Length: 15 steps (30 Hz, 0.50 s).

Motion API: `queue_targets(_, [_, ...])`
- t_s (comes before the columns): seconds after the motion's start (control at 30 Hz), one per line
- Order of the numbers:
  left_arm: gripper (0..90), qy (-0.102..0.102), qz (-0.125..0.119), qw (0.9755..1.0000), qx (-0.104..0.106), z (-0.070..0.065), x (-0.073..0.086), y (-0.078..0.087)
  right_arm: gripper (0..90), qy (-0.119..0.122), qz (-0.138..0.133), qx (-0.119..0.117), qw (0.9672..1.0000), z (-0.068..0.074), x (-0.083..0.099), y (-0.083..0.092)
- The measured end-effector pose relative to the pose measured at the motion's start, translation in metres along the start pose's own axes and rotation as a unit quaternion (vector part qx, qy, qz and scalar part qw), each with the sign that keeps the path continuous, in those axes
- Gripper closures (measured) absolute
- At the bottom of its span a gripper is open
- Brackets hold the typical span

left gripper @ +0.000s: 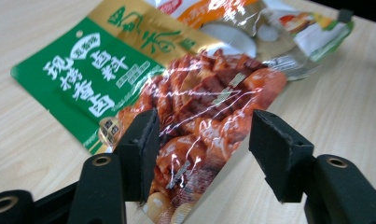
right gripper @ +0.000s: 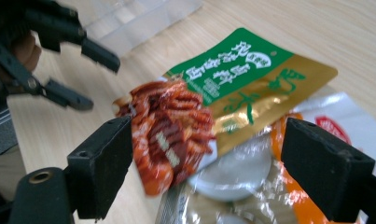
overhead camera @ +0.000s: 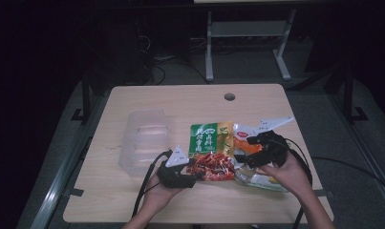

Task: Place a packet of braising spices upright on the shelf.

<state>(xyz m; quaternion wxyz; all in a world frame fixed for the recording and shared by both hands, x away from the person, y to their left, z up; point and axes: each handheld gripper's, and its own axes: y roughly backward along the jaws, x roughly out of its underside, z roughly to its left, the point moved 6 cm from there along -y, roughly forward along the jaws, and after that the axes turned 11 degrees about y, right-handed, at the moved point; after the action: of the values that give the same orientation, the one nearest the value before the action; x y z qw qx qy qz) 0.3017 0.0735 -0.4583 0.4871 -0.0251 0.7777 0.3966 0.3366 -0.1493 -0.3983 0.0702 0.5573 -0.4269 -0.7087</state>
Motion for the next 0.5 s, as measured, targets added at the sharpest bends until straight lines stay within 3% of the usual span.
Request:
queue_targets(0.1, [46.1,0.012,0.005,0.9999,-0.004,0.003,0.003,-0.006,16.3,-0.001,0.021,0.0,0.9998,-0.012,-0.013,-0.011])
queue_targets(0.27, [50.9,0.0,0.026,0.9995,-0.018,0.006,0.006,-0.015,16.6,-0.005,0.046,0.002,0.9989,-0.029,-0.029,-0.027])
queue_targets(0.5, [60.7,0.004,0.037,0.9988,-0.03,0.011,0.011,-0.023,17.7,-0.014,0.085,-0.002,0.9963,-0.049,-0.041,-0.05])
